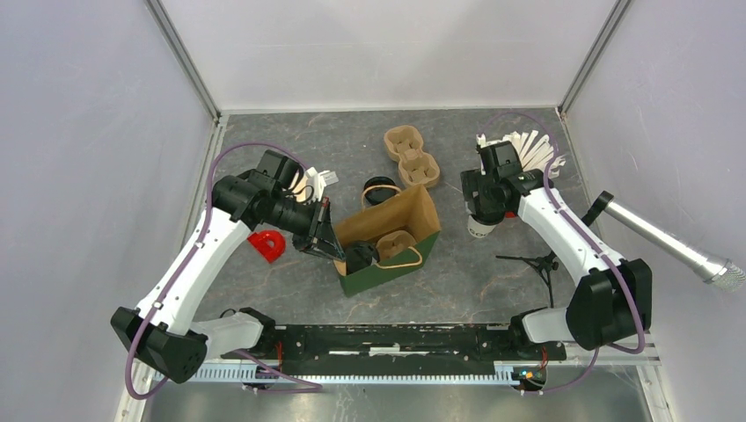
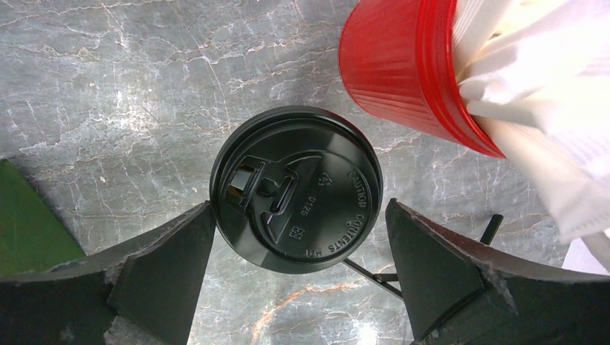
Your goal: Pack the takeout coffee
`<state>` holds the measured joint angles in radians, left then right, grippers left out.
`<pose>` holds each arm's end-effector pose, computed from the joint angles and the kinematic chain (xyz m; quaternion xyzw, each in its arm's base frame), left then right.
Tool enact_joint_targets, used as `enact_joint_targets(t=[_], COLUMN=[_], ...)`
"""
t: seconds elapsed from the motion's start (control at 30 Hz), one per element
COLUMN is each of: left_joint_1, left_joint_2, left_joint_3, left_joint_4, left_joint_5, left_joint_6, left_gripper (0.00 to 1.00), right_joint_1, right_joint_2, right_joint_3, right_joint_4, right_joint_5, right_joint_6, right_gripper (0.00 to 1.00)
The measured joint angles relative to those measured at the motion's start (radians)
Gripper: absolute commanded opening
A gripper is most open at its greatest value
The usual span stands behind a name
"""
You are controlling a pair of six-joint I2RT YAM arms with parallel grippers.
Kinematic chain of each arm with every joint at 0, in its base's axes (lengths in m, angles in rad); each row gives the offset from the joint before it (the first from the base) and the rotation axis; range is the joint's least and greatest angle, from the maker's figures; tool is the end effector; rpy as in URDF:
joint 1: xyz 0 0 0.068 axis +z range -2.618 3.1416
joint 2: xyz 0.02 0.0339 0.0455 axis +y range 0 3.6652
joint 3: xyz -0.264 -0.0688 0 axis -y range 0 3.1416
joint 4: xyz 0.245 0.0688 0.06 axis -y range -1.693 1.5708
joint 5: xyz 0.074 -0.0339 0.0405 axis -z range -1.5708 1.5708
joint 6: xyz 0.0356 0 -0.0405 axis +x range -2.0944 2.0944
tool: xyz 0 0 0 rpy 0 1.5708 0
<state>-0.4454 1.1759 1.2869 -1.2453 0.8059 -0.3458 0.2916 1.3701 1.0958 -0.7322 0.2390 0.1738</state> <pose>0.1667 -0.1080 0.3545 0.1295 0.8927 -0.4300 0.0363 0.2682 0.0717 0.2718 -0.0230 0.9539 -0.0477 0.2954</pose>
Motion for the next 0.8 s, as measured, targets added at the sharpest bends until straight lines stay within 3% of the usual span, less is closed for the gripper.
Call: enact_joint_targets(t=[0.17,0.8], left_joint_1=[0.0,0.0], left_joint_2=[0.0,0.0], left_joint_3=[0.0,0.0], left_joint_4=[0.0,-0.002], left_joint_5=[-0.001,-0.015], left_joint_6=[0.0,0.0], left_gripper=[0.08,0.08], right_joint_1=[-0.013,-0.033], right_joint_2=[0.003,0.008], right_joint_3=[-0.001,-0.001], right_joint_4=[0.022,0.029], right_joint_5=[-0.018,-0.06], right_joint_6=[-0.008,-0.018], right_gripper=[0.89,0.92])
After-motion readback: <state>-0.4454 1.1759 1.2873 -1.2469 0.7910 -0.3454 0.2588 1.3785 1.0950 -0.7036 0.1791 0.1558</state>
